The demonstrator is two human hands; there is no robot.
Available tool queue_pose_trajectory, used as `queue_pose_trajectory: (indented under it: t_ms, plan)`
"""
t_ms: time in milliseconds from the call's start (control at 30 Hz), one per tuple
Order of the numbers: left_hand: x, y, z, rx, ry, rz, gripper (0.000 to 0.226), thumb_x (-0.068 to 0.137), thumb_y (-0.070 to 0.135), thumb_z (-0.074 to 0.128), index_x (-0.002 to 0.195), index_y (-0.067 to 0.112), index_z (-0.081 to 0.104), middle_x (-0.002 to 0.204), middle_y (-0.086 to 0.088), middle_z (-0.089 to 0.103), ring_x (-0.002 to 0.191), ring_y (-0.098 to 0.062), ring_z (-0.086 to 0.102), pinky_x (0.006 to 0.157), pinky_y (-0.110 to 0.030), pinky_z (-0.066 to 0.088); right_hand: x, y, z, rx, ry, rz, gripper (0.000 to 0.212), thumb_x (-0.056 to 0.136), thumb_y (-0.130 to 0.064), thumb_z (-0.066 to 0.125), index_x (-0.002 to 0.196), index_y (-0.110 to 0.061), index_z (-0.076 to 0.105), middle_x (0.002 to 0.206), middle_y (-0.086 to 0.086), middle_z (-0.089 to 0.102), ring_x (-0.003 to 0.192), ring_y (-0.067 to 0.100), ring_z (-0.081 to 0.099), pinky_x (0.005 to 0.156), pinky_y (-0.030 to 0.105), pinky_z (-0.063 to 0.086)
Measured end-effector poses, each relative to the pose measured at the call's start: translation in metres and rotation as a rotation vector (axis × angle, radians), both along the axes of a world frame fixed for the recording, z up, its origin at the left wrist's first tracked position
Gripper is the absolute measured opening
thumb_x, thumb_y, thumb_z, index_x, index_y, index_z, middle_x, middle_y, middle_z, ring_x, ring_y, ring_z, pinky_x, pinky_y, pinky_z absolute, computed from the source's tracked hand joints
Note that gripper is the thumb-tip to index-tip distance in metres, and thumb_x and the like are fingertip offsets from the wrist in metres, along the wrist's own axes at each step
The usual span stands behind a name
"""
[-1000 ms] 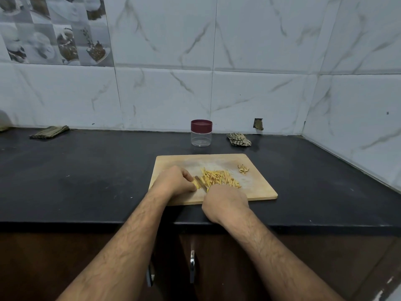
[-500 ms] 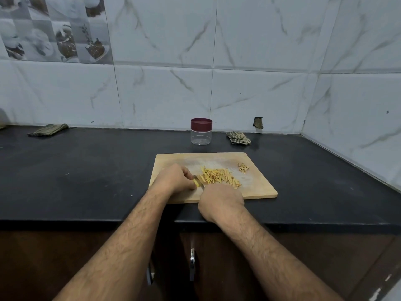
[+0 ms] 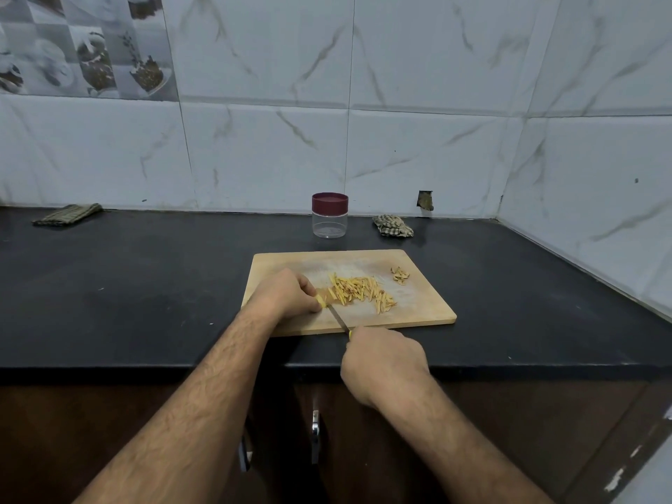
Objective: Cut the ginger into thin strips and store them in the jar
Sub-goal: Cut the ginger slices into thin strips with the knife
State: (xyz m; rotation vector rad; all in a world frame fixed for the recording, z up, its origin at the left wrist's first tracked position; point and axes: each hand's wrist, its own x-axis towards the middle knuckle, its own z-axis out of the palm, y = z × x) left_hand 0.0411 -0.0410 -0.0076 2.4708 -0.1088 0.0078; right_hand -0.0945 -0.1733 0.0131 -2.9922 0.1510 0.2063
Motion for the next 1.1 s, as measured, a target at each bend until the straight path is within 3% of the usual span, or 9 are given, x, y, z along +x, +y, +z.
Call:
queue_pose_trajectory:
  t_ms: [133, 300, 500, 833, 1000, 1100]
  plan:
    - [0.0, 0.0, -0.001, 0.009, -0.012, 0.002, 0.017, 0.076, 0.026, 0.08, 0.091, 0.024, 0.075, 0.094, 0.009, 0.068, 0.094, -0.011, 0.061, 0.083, -0.028, 0.051, 0.009, 0.003, 0.004, -0.016, -0.04, -0.003, 0.031, 0.093, -0.012, 0.052, 0.122, -0.017, 0.06, 0.112, 0.004, 0.062, 0.086, 0.023, 0.051, 0.07, 0.034, 0.044]
    - [-0.001, 0.0, -0.001, 0.028, -0.026, -0.009, 0.016, 0.076, 0.026, 0.079, 0.091, 0.025, 0.074, 0.095, 0.011, 0.068, 0.096, -0.012, 0.062, 0.085, -0.028, 0.052, 0.021, 0.006, 0.011, 0.013, -0.072, 0.011, 0.04, 0.094, -0.012, 0.05, 0.133, -0.018, 0.054, 0.122, 0.005, 0.061, 0.106, 0.025, 0.059, 0.078, 0.036, 0.047]
    - [-0.002, -0.001, -0.001, 0.044, -0.032, -0.022, 0.01, 0.076, 0.026, 0.078, 0.083, 0.028, 0.071, 0.083, 0.016, 0.062, 0.091, -0.013, 0.06, 0.079, -0.026, 0.049, 0.03, 0.009, 0.009, 0.005, -0.066, 0.029, 0.031, 0.095, -0.017, 0.048, 0.125, -0.015, 0.058, 0.12, 0.005, 0.062, 0.106, 0.025, 0.059, 0.08, 0.036, 0.045]
    - [-0.003, -0.001, 0.001, 0.058, -0.035, -0.03, 0.012, 0.078, 0.024, 0.076, 0.09, 0.025, 0.072, 0.077, 0.022, 0.055, 0.087, -0.012, 0.056, 0.075, -0.024, 0.043, 0.036, 0.012, 0.009, -0.01, -0.063, 0.037, 0.031, 0.096, -0.017, 0.047, 0.125, -0.016, 0.058, 0.125, 0.004, 0.061, 0.109, 0.024, 0.058, 0.077, 0.035, 0.04]
    - [-0.003, -0.001, 0.002, 0.061, -0.026, -0.016, 0.01, 0.077, 0.026, 0.077, 0.084, 0.028, 0.07, 0.081, 0.014, 0.061, 0.089, -0.014, 0.059, 0.079, -0.027, 0.049, 0.029, 0.012, 0.011, -0.022, -0.033, 0.053, 0.034, 0.095, -0.015, 0.051, 0.128, -0.015, 0.055, 0.126, 0.006, 0.06, 0.111, 0.025, 0.057, 0.079, 0.035, 0.038]
    - [-0.003, -0.002, 0.003, 0.07, -0.03, -0.011, 0.01, 0.078, 0.026, 0.076, 0.087, 0.026, 0.072, 0.091, 0.011, 0.066, 0.093, -0.013, 0.06, 0.081, -0.028, 0.05, 0.017, 0.005, 0.005, -0.022, 0.001, 0.027, 0.032, 0.094, -0.015, 0.054, 0.126, -0.017, 0.057, 0.12, 0.006, 0.06, 0.099, 0.025, 0.056, 0.074, 0.035, 0.042]
